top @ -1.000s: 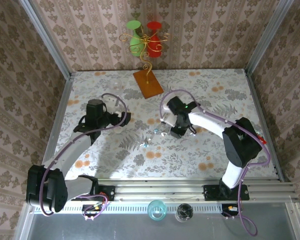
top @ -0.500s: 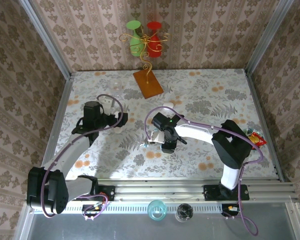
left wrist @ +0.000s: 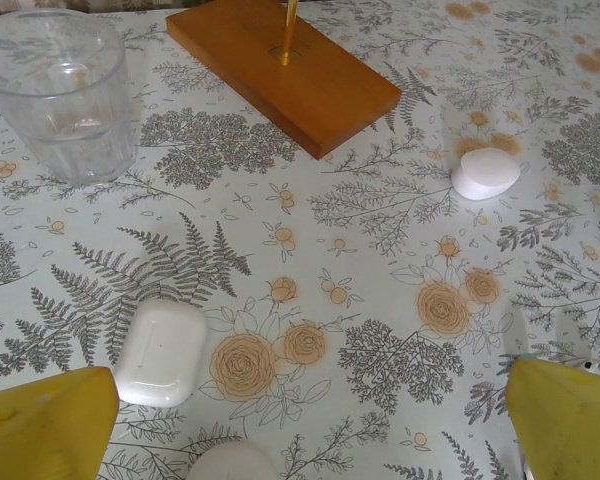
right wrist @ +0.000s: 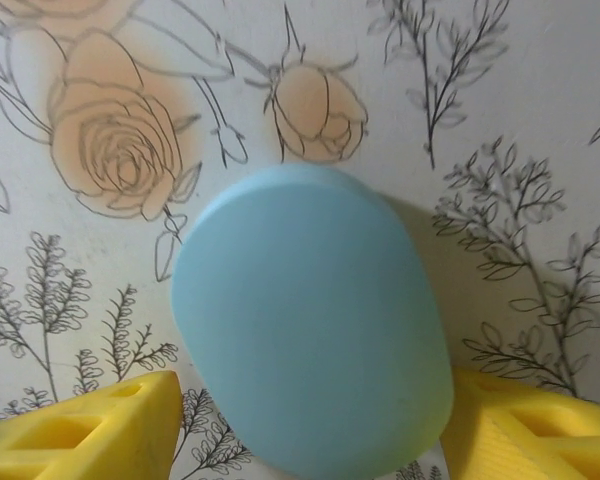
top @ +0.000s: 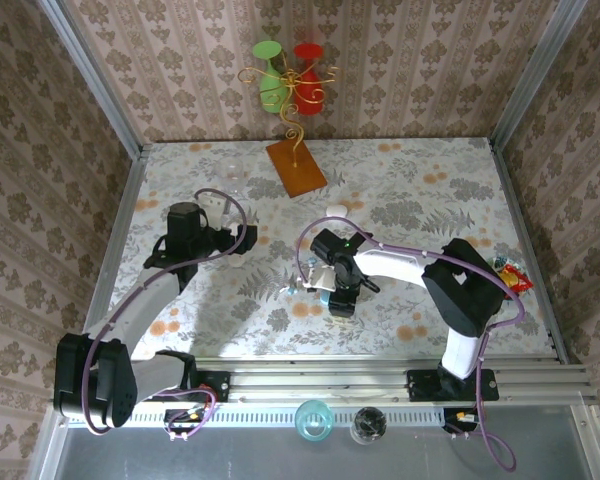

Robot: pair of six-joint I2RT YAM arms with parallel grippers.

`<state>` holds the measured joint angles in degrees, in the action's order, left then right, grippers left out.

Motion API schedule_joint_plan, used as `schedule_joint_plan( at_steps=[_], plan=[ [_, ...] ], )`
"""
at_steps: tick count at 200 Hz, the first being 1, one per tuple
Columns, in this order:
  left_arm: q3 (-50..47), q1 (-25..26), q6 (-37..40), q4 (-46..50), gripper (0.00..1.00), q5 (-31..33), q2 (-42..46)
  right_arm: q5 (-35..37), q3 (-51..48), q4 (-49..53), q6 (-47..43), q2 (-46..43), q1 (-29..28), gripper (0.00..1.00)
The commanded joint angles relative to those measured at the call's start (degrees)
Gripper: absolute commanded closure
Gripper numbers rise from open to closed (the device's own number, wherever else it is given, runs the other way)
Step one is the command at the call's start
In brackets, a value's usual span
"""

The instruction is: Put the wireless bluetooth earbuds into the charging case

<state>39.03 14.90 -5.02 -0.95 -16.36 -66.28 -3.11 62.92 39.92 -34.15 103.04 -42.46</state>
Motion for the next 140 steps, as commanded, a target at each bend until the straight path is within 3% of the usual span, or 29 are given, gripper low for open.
schedule_joint_plan(
  at_steps=[1,46,140],
  plan=[
    [-0.8,-0.4,-0.9,-1.6,0.0,-1.2,0.3,-5.4,-2.1,-2.8,-2.9,-2.7,1.0,0.31],
    [-1.2,-0.5,-1.4,-2.2,0.0,-1.8,0.5,-9.3,-3.8,-6.3,-6.3,-2.9,2.0,0.3],
    [-1.6,-0.5,-1.5,-2.6,0.0,-2.3,0.8,-11.4,-4.6,-8.0,-7.2,-4.1,2.2,0.43]
  ],
)
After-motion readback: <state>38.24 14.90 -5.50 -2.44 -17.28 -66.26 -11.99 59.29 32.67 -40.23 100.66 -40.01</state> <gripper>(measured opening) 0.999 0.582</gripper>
